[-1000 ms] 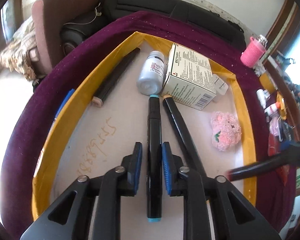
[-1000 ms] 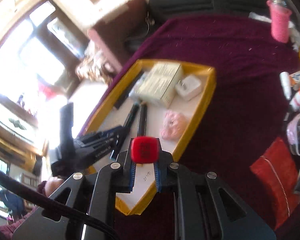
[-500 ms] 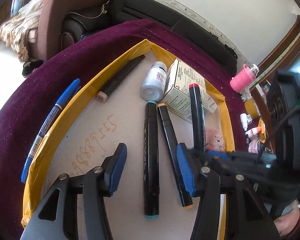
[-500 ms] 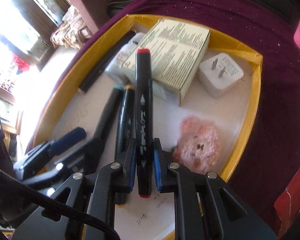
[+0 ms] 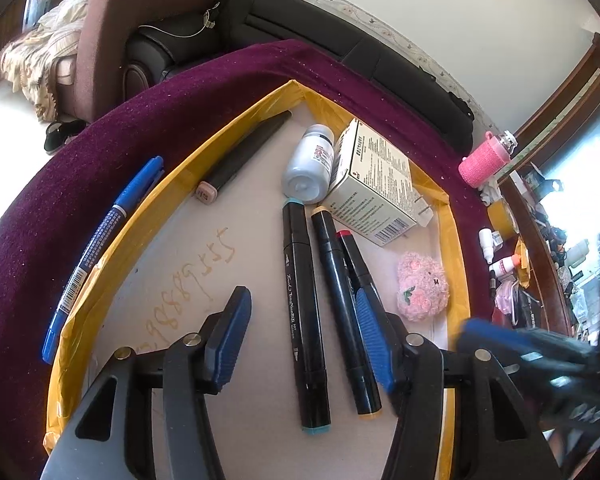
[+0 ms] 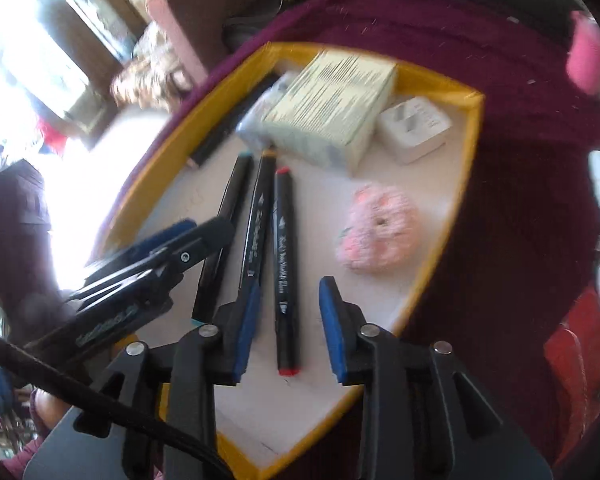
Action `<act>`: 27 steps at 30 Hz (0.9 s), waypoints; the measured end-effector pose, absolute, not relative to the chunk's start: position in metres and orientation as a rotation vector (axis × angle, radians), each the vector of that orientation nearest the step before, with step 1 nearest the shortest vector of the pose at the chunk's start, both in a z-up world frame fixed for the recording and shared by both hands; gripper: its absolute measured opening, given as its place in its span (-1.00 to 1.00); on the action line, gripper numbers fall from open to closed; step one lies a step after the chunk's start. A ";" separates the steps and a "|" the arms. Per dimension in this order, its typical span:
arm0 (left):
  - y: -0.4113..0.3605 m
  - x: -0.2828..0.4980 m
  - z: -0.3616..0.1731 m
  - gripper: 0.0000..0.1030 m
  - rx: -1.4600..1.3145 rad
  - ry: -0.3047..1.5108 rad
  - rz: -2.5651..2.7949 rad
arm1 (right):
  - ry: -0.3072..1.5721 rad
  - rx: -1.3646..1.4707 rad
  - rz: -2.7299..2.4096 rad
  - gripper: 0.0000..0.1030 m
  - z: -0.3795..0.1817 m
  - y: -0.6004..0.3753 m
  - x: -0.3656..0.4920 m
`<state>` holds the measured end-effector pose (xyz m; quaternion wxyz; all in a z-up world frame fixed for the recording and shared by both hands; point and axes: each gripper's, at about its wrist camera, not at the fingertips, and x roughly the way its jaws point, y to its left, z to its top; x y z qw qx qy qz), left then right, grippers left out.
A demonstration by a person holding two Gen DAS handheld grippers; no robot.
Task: Organize objects
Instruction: 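Move both tools back from the tray toward the pile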
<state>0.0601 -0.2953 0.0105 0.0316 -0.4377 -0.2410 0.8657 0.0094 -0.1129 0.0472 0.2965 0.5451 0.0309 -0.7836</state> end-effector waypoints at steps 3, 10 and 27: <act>-0.288 0.059 0.013 -0.05 -1.399 -0.656 2.696 | 0.085 1.321 -2.243 -0.31 0.079 -0.065 0.022; -0.240 0.042 0.019 0.09 -1.571 -0.440 2.619 | 0.267 0.932 -2.721 0.72 0.129 0.035 0.064; -0.120 0.087 0.091 0.28 -1.236 -0.368 2.580 | -0.558 1.389 -2.655 0.71 0.038 0.231 0.035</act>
